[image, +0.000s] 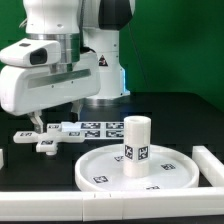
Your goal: Assemble round table
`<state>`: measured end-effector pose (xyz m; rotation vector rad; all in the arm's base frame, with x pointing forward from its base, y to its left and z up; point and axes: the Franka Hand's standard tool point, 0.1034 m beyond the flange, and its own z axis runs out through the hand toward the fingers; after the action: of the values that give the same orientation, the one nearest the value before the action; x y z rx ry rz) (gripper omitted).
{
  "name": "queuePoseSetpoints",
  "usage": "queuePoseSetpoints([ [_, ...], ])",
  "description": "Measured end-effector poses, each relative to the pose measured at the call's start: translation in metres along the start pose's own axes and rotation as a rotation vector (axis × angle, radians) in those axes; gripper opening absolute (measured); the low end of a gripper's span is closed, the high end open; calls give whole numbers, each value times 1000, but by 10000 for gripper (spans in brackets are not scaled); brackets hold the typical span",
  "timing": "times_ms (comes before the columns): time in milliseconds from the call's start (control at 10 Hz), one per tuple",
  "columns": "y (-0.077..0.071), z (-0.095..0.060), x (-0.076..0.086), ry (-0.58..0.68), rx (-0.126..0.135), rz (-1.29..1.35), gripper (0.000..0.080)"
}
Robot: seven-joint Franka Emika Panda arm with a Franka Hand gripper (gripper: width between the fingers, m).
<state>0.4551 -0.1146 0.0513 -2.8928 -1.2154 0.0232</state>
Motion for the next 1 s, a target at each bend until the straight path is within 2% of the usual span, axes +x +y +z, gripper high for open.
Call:
queuePoseSetpoints([
  [300,-1,5,-6,-6,7,6,649],
  [600,2,6,-6,2,-9,19,649],
  [1000,6,13,-11,-1,-10,21,649],
])
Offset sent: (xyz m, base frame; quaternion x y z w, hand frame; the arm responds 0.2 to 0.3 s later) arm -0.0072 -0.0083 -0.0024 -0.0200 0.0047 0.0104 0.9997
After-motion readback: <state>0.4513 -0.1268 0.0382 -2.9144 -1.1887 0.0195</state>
